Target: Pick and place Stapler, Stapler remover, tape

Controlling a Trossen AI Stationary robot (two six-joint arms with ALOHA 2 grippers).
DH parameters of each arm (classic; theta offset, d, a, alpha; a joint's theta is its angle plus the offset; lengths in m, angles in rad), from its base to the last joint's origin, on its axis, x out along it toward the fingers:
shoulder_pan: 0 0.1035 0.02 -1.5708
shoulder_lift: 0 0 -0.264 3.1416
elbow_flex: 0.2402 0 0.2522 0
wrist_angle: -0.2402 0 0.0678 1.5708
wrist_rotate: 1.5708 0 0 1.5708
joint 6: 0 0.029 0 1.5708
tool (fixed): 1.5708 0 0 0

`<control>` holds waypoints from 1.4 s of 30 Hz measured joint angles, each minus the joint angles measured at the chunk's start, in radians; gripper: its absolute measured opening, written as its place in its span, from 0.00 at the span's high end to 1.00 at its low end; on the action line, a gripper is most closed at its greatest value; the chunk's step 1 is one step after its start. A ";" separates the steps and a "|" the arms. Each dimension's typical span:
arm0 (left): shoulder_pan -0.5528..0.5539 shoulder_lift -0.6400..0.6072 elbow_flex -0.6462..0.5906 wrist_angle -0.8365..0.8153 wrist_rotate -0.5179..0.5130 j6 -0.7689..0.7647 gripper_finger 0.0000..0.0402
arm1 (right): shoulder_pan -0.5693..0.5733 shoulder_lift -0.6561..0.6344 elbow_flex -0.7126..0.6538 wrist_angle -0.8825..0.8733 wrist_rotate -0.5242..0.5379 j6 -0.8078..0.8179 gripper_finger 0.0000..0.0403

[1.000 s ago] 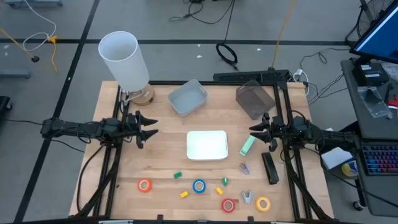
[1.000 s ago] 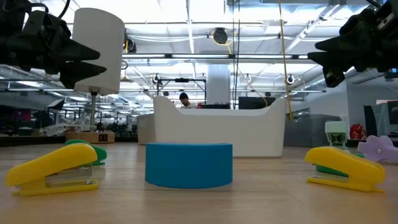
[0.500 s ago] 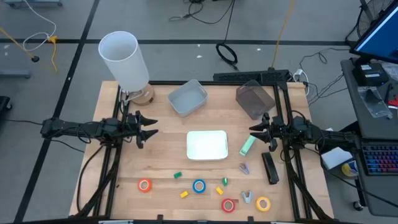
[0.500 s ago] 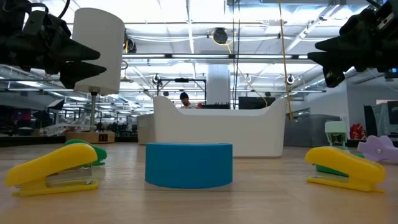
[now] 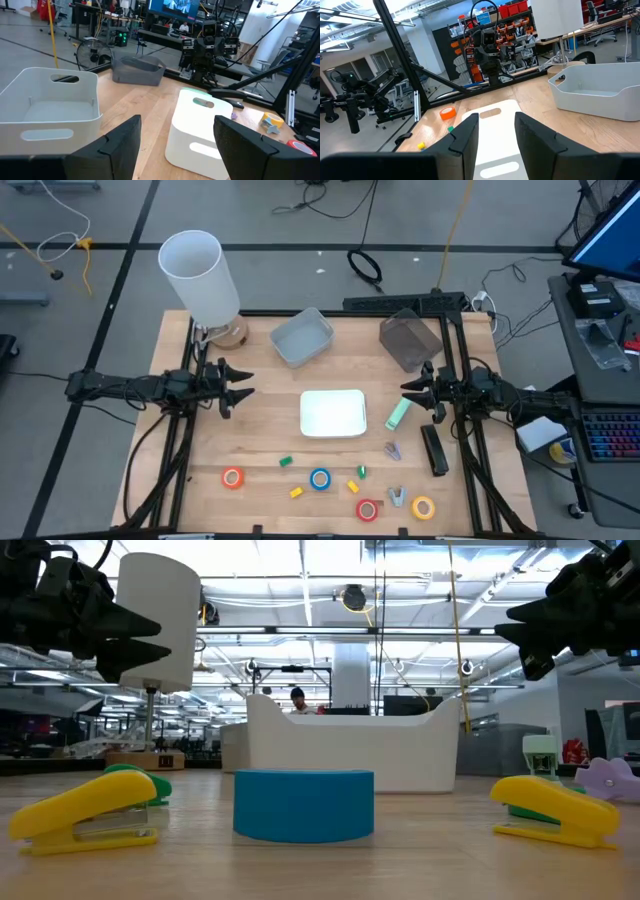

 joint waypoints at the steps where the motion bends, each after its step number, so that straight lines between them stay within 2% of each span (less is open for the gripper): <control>1: 0.000 0.000 0.000 0.000 0.000 0.000 0.38 | 0.000 0.000 0.000 0.000 0.000 0.000 0.69; 34: 0.000 0.000 0.000 0.000 0.000 0.000 0.38 | 0.000 0.000 0.000 0.024 0.000 0.000 0.69; 42: 0.000 0.000 0.000 0.041 -0.016 -0.007 0.38 | 0.000 0.000 0.000 0.104 0.000 0.001 0.69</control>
